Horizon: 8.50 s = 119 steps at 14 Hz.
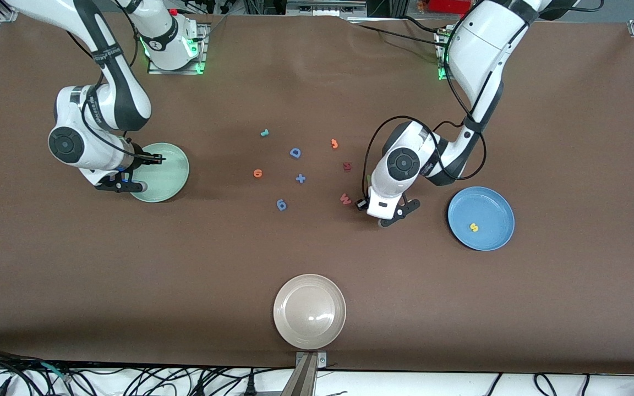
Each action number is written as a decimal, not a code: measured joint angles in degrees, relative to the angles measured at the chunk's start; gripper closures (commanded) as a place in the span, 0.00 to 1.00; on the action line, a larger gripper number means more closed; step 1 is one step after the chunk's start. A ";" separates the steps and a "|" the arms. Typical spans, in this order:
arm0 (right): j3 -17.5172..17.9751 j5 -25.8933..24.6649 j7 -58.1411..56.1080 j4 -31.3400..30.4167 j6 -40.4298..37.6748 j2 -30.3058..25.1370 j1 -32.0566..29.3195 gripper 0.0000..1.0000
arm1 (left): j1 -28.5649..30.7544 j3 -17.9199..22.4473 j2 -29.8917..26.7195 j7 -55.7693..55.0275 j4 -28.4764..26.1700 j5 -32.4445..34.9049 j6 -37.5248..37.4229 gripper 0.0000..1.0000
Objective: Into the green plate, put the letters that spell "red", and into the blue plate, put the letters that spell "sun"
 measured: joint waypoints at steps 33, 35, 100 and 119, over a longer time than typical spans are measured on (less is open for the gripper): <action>33.76 0.11 62.03 0.52 6.53 2.57 1.03 0.07 | 19.28 -1.29 -2.05 46.95 9.13 10.87 -25.51 0.00; 34.03 0.11 64.85 0.53 8.95 5.11 1.69 0.08 | 18.73 -4.77 -2.03 38.91 8.60 10.06 -26.21 0.00; 5.56 -0.09 19.60 11.40 -7.92 8.78 -1.14 0.93 | 38.68 -15.12 -4.24 55.30 1.81 23.27 -24.98 0.00; 6.58 0.00 20.92 8.94 -4.09 10.29 -0.86 0.02 | 44.00 -26.21 -16.68 55.34 32.87 9.11 -56.33 0.00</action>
